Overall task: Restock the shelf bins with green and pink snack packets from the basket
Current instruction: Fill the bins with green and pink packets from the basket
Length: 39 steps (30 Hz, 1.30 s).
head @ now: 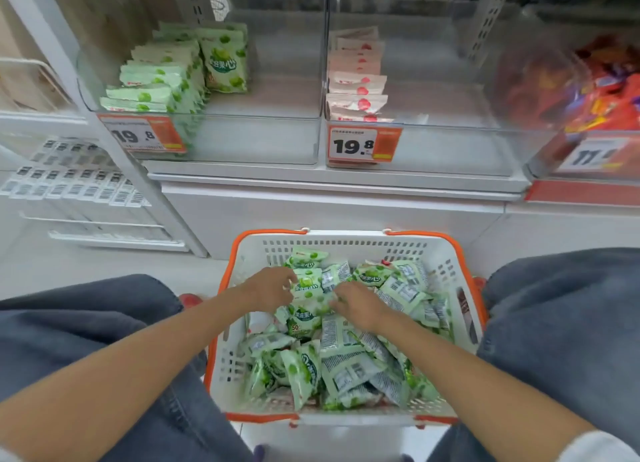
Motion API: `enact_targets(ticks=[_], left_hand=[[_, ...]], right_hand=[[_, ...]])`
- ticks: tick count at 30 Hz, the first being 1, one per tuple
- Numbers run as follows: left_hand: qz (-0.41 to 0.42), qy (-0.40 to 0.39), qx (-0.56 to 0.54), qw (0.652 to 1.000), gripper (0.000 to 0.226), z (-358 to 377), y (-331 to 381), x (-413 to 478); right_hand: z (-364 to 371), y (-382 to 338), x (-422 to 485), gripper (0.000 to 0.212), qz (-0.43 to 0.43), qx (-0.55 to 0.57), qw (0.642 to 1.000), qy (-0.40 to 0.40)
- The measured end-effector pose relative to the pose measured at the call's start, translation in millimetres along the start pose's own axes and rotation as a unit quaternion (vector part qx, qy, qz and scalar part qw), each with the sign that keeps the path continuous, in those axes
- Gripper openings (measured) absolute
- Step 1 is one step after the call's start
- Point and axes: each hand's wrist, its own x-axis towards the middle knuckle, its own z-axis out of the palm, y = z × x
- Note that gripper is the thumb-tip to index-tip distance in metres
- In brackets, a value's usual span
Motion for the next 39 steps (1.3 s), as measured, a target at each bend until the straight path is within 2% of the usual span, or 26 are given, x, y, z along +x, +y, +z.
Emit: enact_targets(ticks=[3, 5, 7, 11, 13, 15, 18, 21, 25, 30, 32, 36, 39], left_hand=[[-0.013, 0.025, -0.163, 0.986, 0.066, -5.5, 8.0, 0.2], [-0.005, 0.057, -0.252, 0.966, 0.059, -9.8, 16.0, 0.0], [0.008, 0.113, -0.274, 0.955, 0.048, -15.1, 25.6, -1.2], [0.025, 0.186, -0.273, 0.943, 0.078, -16.8, 25.3, 4.1], [0.023, 0.220, -0.252, 0.942, 0.086, -17.2, 23.3, 3.6], [0.025, 0.245, -0.250, 0.937, 0.080, -21.6, 26.6, -1.3], [0.029, 0.294, -0.227, 0.928, 0.057, -29.0, 32.1, -7.8], [0.012, 0.329, -0.203, 0.922, 0.056, -39.1, 39.4, -13.9], [0.014, 0.389, -0.252, 0.886, 0.055, -62.6, 46.6, -23.8], [0.044, 0.508, -0.207, 0.835, 0.060, -120.1, 40.5, -40.4], [0.073, 0.533, -0.185, 0.822, 0.062, -152.1, 37.6, -43.2], [0.115, 0.538, -0.130, 0.825, 0.058, -227.6, 25.0, -43.7], [0.030, 0.544, -0.020, 0.838, 0.053, -279.4, -7.2, -29.8]], right_hand=[[-32.0, -28.3, -1.6, 0.039, 0.032, 0.177, 0.983, 0.031], [-49.9, -44.6, -2.1, 0.038, 0.039, 0.301, 0.953, 0.025], [-61.8, -55.3, -2.7, 0.033, 0.046, 0.400, 0.915, -0.002], [-65.4, -53.0, 2.3, 0.029, 0.064, 0.473, 0.878, -0.038], [-63.8, -50.9, 4.2, 0.037, 0.054, 0.465, 0.883, -0.037], [-63.0, -53.1, 4.7, 0.041, 0.041, 0.440, 0.897, -0.017], [-64.7, -60.8, 4.7, 0.035, 0.025, 0.421, 0.906, 0.016], [-69.6, -73.4, 2.3, 0.019, 0.007, 0.409, 0.911, 0.055], [-89.5, -100.9, 5.8, 0.011, -0.028, 0.388, 0.916, 0.098], [-130.8, -153.7, 16.1, 0.022, -0.088, 0.392, 0.910, 0.101], [-148.9, -174.6, 24.8, 0.021, -0.107, 0.383, 0.910, 0.120], [-189.5, -212.7, 59.0, 0.022, -0.116, 0.400, 0.894, 0.167], [-220.3, -233.6, 106.1, 0.008, -0.109, 0.397, 0.886, 0.213]])
